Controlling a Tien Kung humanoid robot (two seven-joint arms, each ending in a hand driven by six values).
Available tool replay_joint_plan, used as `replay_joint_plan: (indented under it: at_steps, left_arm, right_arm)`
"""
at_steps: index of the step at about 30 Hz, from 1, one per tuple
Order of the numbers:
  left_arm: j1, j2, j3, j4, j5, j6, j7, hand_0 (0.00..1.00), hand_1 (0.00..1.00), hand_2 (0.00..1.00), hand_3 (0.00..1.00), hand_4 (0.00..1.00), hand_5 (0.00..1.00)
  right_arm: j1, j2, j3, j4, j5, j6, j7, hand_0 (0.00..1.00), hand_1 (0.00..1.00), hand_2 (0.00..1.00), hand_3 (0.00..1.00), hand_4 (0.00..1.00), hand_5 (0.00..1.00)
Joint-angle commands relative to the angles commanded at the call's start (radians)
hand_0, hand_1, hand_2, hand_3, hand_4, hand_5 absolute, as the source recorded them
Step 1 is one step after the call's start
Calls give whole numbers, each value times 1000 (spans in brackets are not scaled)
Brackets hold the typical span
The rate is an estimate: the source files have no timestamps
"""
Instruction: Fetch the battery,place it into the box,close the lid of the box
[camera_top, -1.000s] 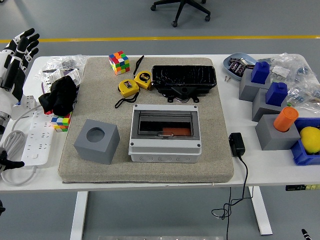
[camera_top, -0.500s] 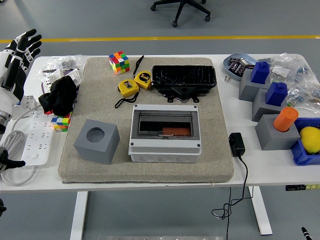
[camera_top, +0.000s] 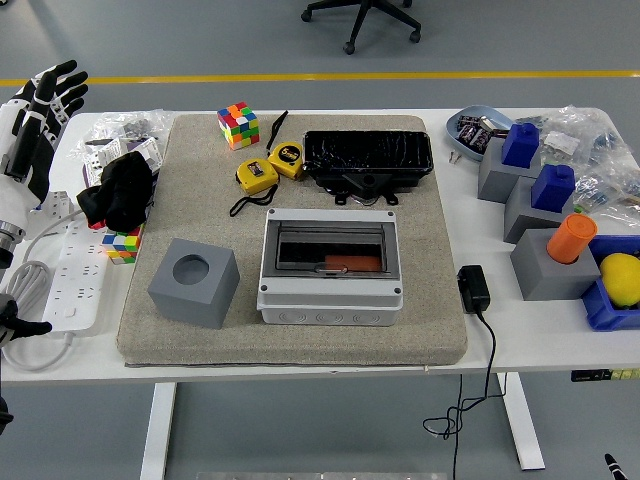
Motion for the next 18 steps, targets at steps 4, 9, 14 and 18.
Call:
replay_joint_plan:
  at_steps: [4, 9, 14, 18]
  left_arm:
    - [2, 1, 2, 0, 1, -1, 0, 889, 870, 844, 839, 998, 870]
    - [4, 2, 2, 1, 3, -2, 1, 884, 869, 844, 834, 998, 874]
    - [3, 3, 5, 2, 2, -3, 1, 882, 869, 843, 828, 998, 873]
    - [2, 3, 5, 2, 2, -3, 2, 882, 869, 843, 828, 998, 873]
  right_arm:
    - [-2, 0, 0, 0, 1, 0, 0, 971, 931, 876, 898, 998, 998]
    - [-5, 1, -3, 1, 2, 0, 0, 972, 931, 877, 896, 998, 998]
    - [-2, 1, -1, 0, 3, 0, 0, 973, 932, 875, 896, 998, 998]
    - [-2, 1, 2, 0, 2, -1, 0, 974, 932, 875, 896, 998, 998]
